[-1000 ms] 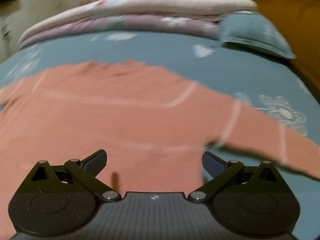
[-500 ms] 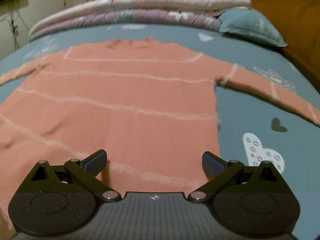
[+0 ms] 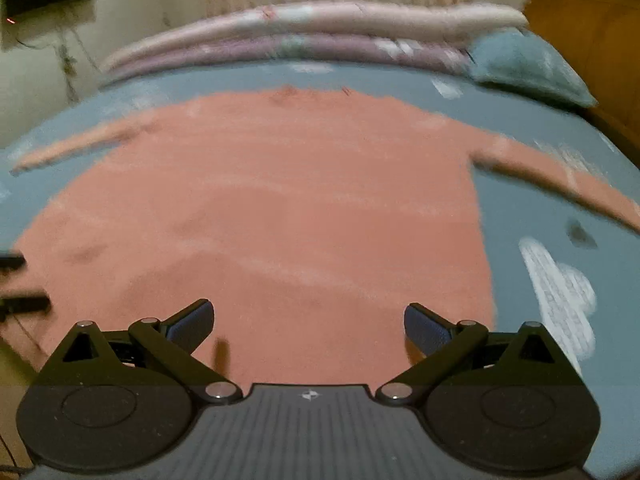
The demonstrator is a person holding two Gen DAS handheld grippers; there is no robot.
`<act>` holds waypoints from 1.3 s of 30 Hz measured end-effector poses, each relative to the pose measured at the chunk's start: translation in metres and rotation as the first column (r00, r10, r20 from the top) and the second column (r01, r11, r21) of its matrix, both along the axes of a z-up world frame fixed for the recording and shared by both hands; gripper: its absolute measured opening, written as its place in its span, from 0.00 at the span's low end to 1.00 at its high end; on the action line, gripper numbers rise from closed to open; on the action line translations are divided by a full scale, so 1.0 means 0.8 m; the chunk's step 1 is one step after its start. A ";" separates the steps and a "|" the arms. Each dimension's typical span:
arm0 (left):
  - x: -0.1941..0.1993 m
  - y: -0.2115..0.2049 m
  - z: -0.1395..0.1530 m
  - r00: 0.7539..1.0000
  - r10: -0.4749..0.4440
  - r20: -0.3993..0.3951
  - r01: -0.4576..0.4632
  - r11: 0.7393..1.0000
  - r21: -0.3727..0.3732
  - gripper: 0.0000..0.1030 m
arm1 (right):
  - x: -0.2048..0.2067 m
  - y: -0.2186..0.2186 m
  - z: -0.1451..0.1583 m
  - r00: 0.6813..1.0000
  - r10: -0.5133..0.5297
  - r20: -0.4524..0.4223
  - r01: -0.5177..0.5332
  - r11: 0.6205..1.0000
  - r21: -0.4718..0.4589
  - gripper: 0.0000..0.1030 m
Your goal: Fold clothes
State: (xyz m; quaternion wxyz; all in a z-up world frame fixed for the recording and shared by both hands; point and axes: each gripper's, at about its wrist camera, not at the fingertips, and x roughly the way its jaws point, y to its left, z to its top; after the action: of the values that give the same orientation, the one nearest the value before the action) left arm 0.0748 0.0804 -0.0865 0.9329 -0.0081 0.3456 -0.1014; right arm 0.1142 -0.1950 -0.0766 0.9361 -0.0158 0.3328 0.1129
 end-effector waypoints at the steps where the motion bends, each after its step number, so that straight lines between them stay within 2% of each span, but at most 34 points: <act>1: -0.001 0.001 0.002 1.000 0.005 -0.006 -0.005 1.000 -0.008 0.99 | 0.013 0.011 0.003 1.000 0.025 0.013 -0.025 1.000 -0.005 1.00; 5: -0.014 0.002 0.009 1.000 0.015 -0.009 -0.014 1.000 0.023 0.99 | 0.048 0.050 -0.017 0.997 0.069 -0.017 -0.070 0.995 -0.070 1.00; 9: -0.022 0.015 0.012 0.999 0.041 -0.021 -0.041 0.998 0.038 0.99 | 0.010 0.038 -0.030 0.998 0.048 0.039 -0.046 0.998 -0.046 1.00; 15: 0.000 -0.001 0.016 1.000 -0.001 -0.008 0.002 1.000 0.004 0.99 | -0.049 0.020 -0.041 0.996 0.035 0.078 -0.033 0.999 -0.028 1.00; 18: 0.012 -0.010 0.019 1.000 -0.025 -0.001 0.025 1.000 -0.014 0.99 | -0.051 0.021 -0.040 0.997 0.021 0.078 -0.019 0.999 -0.028 1.00; 25: 0.019 -0.022 0.002 0.997 -0.053 -0.051 0.049 0.996 -0.076 0.99 | -0.053 0.021 -0.044 0.996 0.030 0.086 -0.028 0.999 -0.030 1.00; 29: 0.017 0.002 0.009 0.998 -0.035 -0.050 0.027 0.988 -0.153 0.99 | -0.055 0.020 -0.047 0.994 0.027 0.107 -0.025 0.999 -0.024 1.00; 33: 0.022 0.034 0.021 0.999 0.028 -0.020 -0.032 0.980 -0.196 0.99 | -0.057 0.019 -0.049 0.992 0.025 0.121 -0.023 1.000 -0.021 1.00; 39: 0.046 0.107 0.038 0.989 0.145 -0.008 -0.142 0.953 -0.266 0.99 | -0.054 0.019 -0.045 0.994 0.023 0.110 -0.022 1.000 -0.012 1.00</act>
State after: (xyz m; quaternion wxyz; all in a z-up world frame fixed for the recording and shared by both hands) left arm 0.1119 0.1662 -0.0561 0.9302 -0.1577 0.3219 -0.0788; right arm 0.0709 -0.1794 -0.1128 0.9516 -0.0308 0.2809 0.1206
